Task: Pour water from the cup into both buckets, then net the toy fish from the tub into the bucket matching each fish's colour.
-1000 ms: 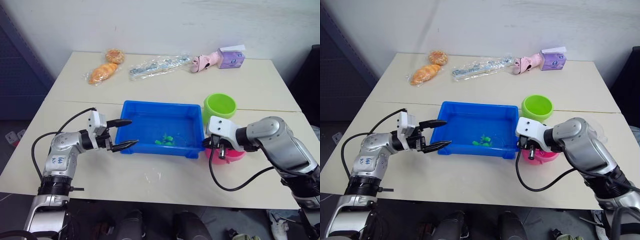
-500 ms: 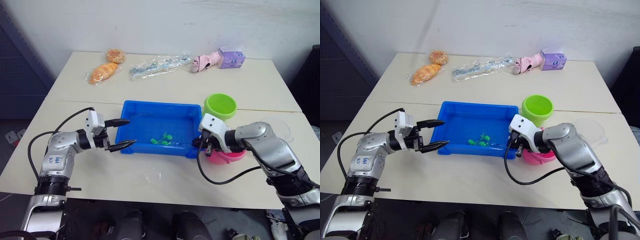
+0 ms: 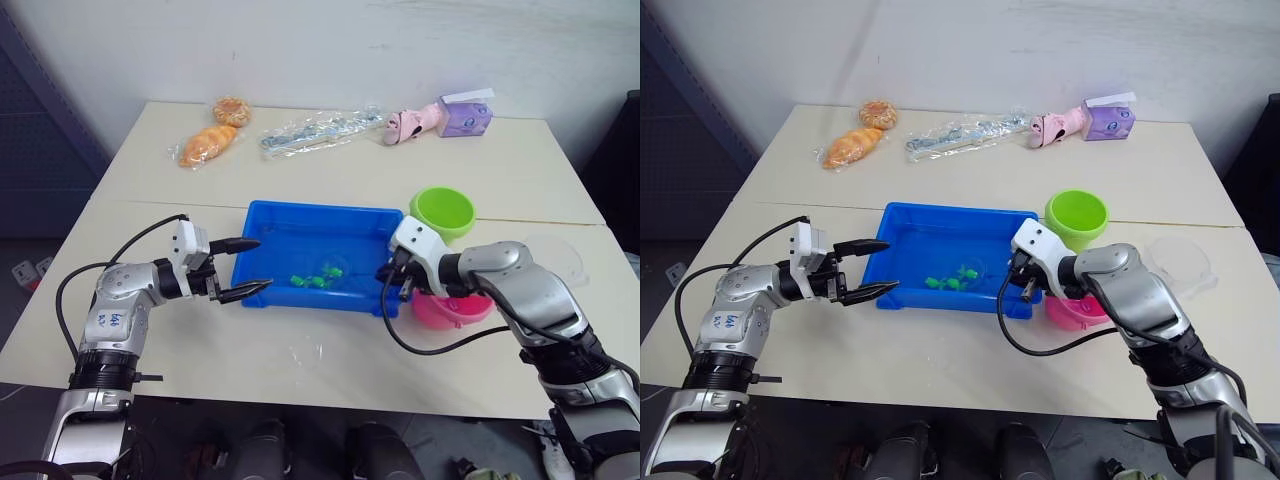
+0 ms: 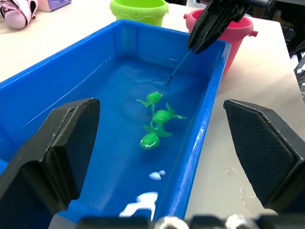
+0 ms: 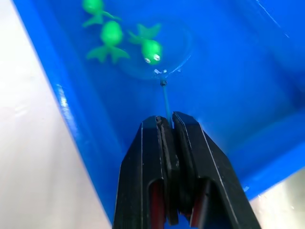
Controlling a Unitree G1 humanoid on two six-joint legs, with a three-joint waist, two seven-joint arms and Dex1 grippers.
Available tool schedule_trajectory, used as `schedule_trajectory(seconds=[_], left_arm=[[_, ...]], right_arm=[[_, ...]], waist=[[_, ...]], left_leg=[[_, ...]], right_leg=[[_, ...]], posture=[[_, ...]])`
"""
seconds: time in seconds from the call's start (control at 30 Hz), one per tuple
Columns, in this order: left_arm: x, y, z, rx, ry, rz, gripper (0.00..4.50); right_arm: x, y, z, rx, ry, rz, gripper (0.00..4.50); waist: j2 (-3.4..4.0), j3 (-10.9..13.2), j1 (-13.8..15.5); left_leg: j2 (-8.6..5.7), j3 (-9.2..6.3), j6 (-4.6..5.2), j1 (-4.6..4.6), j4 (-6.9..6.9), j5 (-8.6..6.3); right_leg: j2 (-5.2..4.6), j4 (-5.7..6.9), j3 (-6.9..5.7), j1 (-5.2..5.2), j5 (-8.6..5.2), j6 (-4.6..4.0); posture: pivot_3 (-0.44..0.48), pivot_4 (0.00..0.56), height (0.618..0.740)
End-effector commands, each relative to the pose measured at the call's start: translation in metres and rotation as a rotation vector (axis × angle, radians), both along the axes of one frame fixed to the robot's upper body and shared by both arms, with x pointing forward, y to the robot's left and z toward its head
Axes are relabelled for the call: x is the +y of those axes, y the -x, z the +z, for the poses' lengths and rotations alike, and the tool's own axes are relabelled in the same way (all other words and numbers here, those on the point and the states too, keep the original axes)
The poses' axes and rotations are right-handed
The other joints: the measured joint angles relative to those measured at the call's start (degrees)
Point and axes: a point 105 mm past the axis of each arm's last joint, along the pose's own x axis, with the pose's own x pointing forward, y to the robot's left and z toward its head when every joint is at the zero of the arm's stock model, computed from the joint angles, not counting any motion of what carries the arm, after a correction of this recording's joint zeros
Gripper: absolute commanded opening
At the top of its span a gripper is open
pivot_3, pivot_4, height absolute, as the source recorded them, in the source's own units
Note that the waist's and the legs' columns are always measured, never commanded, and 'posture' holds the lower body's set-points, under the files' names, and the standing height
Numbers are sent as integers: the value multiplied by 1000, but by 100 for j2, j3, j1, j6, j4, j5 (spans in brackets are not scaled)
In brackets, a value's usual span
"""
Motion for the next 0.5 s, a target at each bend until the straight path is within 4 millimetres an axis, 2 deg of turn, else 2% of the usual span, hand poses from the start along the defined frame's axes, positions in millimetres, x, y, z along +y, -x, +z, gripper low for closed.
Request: schedule_trajectory(seconds=[0.03,0.17,0.37,0.5], left_arm=[[1,-1,13,-51,-3,-4,4473],[2,-1,13,-52,-4,-4,4473],[5,-2,12,-51,-9,0,4473],[7,-2,12,-48,-13,3,4473]], right_arm=[[-8,-6,16,-73,3,-22,0],[-11,-8,14,-77,24,-40,0],[4,15,3,110,-45,14,0],[13,19,5,162,-104,9,0]], waist=[[0,0,0],[0,0,-5],[0,0,-4],[0,0,-10]], left_leg=[[0,0,0,0,0,0],[0,0,0,0,-1,0],[0,0,1,0,-6,-1],[0,-1,16,-2,-6,-10]], right_leg=[[0,0,0,0,0,0],[0,0,0,-1,0,0],[0,-1,0,-4,0,0],[-2,-4,0,-4,0,0]], posture=[[0,150,740],[0,150,740],[0,150,740],[0,150,740]])
